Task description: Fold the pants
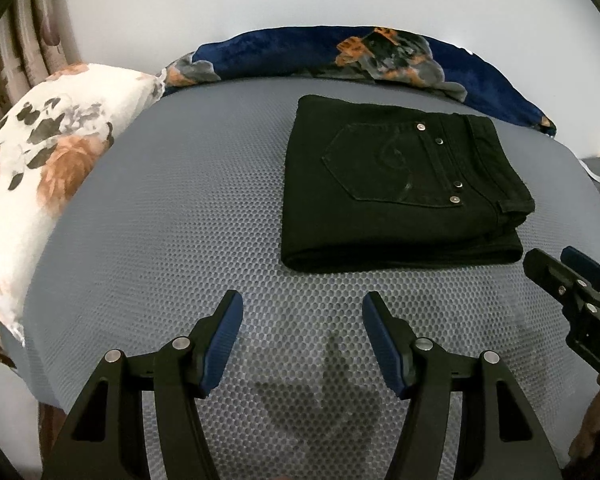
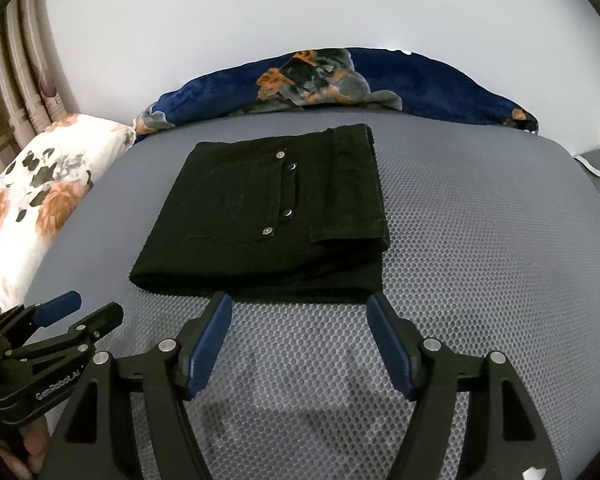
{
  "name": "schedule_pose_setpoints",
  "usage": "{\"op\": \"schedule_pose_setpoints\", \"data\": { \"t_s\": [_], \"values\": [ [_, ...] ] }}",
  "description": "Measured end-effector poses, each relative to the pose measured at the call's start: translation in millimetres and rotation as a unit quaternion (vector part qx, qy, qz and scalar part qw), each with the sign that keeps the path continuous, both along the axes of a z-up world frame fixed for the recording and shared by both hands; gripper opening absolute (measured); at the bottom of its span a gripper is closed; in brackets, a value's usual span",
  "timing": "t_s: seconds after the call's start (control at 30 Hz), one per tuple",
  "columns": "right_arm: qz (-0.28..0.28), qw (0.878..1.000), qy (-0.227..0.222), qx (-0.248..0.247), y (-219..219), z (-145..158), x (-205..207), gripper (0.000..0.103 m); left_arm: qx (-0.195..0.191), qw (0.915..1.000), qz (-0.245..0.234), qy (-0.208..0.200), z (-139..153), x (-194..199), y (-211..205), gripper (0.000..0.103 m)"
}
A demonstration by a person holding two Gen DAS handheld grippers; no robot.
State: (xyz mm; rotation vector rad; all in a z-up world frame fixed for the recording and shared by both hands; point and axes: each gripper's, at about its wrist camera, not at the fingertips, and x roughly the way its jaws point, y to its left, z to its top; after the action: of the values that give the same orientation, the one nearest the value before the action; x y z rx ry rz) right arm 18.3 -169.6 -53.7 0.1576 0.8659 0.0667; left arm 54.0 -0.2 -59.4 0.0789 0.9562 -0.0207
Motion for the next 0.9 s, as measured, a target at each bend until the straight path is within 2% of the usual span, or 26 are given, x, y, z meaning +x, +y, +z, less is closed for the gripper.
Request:
{"op": "schedule_pose_setpoints", "data": {
  "t_s": [0.9],
  "values": [
    [-0.004,1.000,0.017,0.008,-1.1,-6.6,-0.1,0.068,0.009,1.0000,-0.001,0.003,-2.8,2.5,-4.1,0.063]
  ]
}}
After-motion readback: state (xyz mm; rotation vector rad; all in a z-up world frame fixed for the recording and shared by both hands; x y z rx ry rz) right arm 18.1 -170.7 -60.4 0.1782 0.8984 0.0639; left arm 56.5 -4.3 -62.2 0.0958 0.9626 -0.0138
